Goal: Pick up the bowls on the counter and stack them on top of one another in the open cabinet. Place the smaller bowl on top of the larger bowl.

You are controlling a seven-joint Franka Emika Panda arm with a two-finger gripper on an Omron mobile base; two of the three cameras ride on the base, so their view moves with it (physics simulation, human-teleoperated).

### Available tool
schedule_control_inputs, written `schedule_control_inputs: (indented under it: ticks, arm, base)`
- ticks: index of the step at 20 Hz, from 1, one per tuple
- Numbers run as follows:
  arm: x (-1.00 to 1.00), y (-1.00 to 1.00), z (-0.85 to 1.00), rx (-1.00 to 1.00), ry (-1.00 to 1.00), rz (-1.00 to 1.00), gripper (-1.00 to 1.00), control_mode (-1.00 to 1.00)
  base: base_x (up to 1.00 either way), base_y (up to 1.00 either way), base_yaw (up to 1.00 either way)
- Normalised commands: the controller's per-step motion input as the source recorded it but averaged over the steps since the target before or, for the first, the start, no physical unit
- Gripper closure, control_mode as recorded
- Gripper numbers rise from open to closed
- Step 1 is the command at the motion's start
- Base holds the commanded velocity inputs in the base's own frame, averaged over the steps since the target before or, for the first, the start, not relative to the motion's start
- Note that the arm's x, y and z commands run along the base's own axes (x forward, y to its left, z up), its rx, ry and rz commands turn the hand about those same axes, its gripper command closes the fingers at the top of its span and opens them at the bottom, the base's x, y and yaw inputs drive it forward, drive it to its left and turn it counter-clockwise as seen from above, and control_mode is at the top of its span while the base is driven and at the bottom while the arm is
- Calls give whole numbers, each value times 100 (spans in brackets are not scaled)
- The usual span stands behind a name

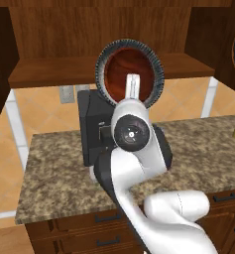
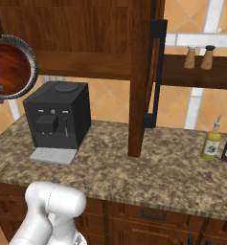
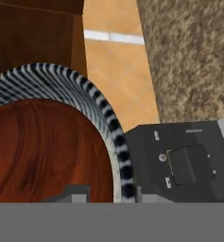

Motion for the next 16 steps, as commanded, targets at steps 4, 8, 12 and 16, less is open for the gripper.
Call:
schedule_control_inputs:
  ticks: [4, 8, 12, 16]
  arm:
    - [98, -58, 62, 17, 2, 0, 100, -100]
    - [100, -28, 39, 10, 14, 0, 100, -100]
    - [89, 0, 7, 0, 31, 0, 100, -100]
    - [83, 0, 0, 0, 17, 0, 100, -100]
  base:
    - [0, 0, 0]
    - [0, 0, 0]
    - [0, 0, 0]
    - [0, 0, 0]
